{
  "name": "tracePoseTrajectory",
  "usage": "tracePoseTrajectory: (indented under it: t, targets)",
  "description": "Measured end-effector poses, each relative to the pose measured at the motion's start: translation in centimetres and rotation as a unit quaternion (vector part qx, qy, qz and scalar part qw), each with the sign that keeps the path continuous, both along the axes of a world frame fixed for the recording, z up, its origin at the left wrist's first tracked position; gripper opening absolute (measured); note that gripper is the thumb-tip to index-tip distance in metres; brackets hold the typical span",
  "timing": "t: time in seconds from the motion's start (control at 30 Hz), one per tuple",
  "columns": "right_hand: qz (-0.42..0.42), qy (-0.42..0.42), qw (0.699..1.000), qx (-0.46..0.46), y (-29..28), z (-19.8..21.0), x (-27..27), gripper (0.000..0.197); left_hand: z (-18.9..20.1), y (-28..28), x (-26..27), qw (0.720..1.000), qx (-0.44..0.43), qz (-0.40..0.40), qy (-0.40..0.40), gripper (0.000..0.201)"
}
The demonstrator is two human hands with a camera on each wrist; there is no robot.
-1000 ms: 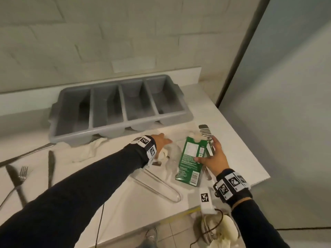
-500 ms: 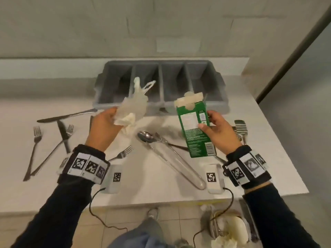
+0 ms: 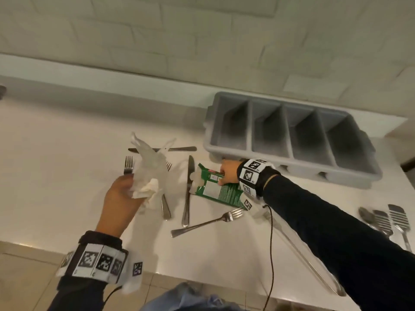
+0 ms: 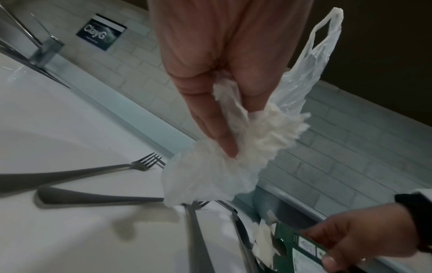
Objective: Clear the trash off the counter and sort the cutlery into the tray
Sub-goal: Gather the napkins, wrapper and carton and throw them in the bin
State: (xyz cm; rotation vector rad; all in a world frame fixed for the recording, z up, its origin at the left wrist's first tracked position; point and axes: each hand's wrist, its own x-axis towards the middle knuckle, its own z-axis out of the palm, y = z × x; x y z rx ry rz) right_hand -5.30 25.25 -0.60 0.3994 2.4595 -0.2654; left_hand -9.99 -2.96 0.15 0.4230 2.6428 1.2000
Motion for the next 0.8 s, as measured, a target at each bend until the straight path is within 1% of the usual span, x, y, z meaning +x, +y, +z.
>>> tracePoseTrajectory:
  t: [0.07, 0.13, 0.2, 0.23, 0.27, 0.3, 0.37, 0.4, 0.43, 0.47, 0.5, 0.57, 0.67, 0.7, 0.77, 0.8]
  targets:
    - [-0.021, -0.003, 1.0, 0.002, -0.1, -0.7, -0.2, 0.041, 0.0, 0.3, -1.0, 1.0, 0.009, -0.021, -0.002, 0.009]
    - [-0.038, 0.009, 0.999, -0.016, -0.3, -0.9, 0.1, 0.036, 0.4, 1.0, -1.3, 0.999, 0.024, -0.043, -0.001, 0.015]
    - [-0.064, 0.051, 0.995, -0.05, -0.4, -0.3, 1.0, 0.032, 1.3, 2.1, -1.0, 0.997, 0.045, -0.066, 0.004, 0.022]
    - [-0.088, 0.089, 0.99, -0.067, -0.3, 0.4, 1.8, 0.031, 1.8, 2.7, -0.7, 0.994, 0.072, -0.08, -0.003, 0.023]
    - [-0.119, 0.139, 0.979, -0.085, -0.1, 1.5, 2.7, 0.031, 2.1, 3.3, -0.5, 0.991, 0.097, -0.095, -0.013, 0.021]
    - [-0.158, 0.194, 0.963, -0.103, 0.3, 2.6, 4.1, 0.031, 2.4, 4.0, -0.1, 0.986, 0.122, -0.117, -0.017, 0.02]
    - [-0.247, 0.303, 0.91, -0.136, 1.3, 5.1, 8.0, 0.026, 2.8, 5.9, 1.1, 0.974, 0.136, -0.178, -0.027, 0.035]
    - [-0.296, 0.349, 0.877, -0.147, 1.9, 6.1, 10.8, 0.023, 2.8, 7.1, 1.9, 0.967, 0.139, -0.21, -0.041, 0.038]
    - [-0.346, 0.391, 0.839, -0.157, 2.4, 6.8, 14.0, 0.025, 3.1, 8.6, 3.2, 0.956, 0.145, -0.247, -0.064, 0.037]
    - [-0.398, 0.43, 0.793, -0.169, 2.8, 7.3, 17.7, 0.03, 3.2, 10.1, 4.7, 0.943, 0.146, -0.283, -0.095, 0.034]
    - [-0.449, 0.467, 0.74, -0.184, 2.8, 7.5, 21.6, 0.033, 3.4, 11.6, 6.3, 0.927, 0.152, -0.319, -0.124, 0.033]
    - [-0.542, 0.524, 0.629, -0.189, 1.6, 7.4, 29.6, 0.03, 3.2, 14.5, 10.2, 0.887, 0.152, -0.407, -0.156, 0.039]
    - [-0.648, 0.581, 0.469, -0.151, -1.7, 6.2, 40.8, 0.023, 2.7, 18.9, 17.4, 0.828, 0.118, -0.516, -0.187, 0.049]
    - [-0.678, 0.586, 0.42, -0.139, -3.0, 5.6, 44.0, 0.028, 2.3, 20.1, 20.1, 0.802, 0.113, -0.552, -0.2, 0.051]
    - [-0.718, 0.604, 0.326, -0.116, -5.4, 3.2, 50.0, 0.052, 1.0, 22.1, 26.1, 0.76, 0.087, -0.602, -0.229, 0.051]
    - [-0.737, 0.606, 0.28, -0.105, -6.3, 1.8, 52.7, 0.052, 0.1, 22.9, 29.1, 0.744, 0.069, -0.619, -0.24, 0.047]
